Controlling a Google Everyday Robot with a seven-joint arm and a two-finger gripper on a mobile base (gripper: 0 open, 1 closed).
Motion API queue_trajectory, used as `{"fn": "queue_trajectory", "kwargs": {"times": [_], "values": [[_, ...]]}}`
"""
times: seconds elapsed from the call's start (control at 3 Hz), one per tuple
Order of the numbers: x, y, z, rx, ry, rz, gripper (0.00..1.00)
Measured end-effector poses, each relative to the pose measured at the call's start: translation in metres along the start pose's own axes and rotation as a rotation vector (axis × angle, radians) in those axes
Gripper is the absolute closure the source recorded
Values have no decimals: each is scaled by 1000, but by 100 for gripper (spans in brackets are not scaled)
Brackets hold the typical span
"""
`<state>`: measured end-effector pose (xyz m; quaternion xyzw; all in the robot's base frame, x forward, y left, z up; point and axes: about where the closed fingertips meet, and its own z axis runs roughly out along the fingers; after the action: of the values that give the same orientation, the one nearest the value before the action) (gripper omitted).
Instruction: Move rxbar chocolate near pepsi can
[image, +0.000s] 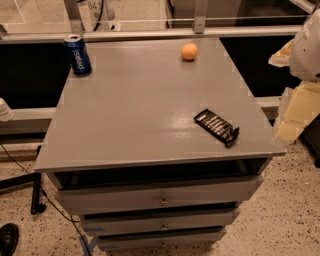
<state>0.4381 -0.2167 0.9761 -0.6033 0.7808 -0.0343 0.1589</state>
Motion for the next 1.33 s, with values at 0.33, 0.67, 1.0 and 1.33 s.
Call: {"fn": "queue_trajectory", "kwargs": {"times": [0.33, 0.67, 1.0, 1.33], "values": [[0, 0, 0, 0, 0, 0, 0], [1, 0, 14, 14, -65, 29, 0], [1, -1, 61, 3, -200, 112, 0], [4, -16, 102, 14, -311, 217, 0]]}}
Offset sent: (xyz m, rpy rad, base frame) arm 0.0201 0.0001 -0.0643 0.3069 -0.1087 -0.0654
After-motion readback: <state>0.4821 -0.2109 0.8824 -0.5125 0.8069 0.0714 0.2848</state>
